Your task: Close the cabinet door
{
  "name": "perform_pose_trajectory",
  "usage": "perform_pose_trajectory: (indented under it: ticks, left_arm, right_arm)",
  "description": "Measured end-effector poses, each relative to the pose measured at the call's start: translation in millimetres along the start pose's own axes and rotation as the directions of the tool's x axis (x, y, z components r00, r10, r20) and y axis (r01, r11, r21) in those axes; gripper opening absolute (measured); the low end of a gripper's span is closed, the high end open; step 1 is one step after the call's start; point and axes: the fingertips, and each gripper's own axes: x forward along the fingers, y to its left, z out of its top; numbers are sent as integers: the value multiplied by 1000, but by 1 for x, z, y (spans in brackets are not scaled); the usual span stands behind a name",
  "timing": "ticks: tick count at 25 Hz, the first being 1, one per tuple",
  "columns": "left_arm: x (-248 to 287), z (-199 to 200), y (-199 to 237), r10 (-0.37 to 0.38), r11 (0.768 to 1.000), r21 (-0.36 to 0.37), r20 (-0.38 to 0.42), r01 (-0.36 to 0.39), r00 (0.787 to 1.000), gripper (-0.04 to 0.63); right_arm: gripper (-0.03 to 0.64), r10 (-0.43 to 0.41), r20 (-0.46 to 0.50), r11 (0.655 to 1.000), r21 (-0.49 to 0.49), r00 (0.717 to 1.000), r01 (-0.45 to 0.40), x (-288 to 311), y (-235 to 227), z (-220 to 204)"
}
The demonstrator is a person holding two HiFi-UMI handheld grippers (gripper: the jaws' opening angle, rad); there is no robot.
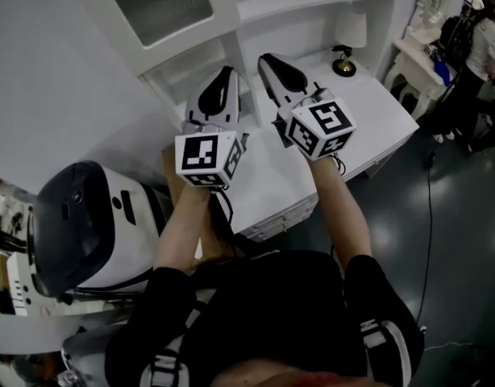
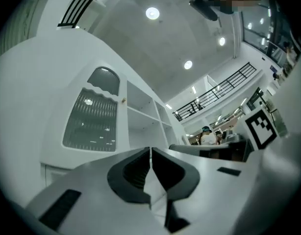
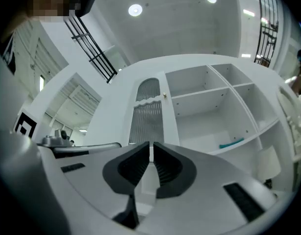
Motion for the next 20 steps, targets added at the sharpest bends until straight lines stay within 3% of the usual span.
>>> perform_pose_trajectory:
  ticks: [5,9,15,20]
  left_arm:
    - [-45,-32,-29,38,997,-64,-57,-41,998,12]
    - [-88,-59,-56,59,987,-136,-156,-80,986,12]
    - [-140,-82,-97,135,979,-113,-267,-170,954,12]
    - [-184,-93,-126,180,974,-77,-296,-212,938,12]
  right_arm:
    - [40,-36,-70,998,-47,997,33,-52,18,-16]
    - [28,-111,-183,994,-8,977,111,-115,23,-53]
    - [28,-123,-319,984,87,940,158,-178,49,-96]
    - [26,-91,-370,995,3,925,99,-217,96,-113]
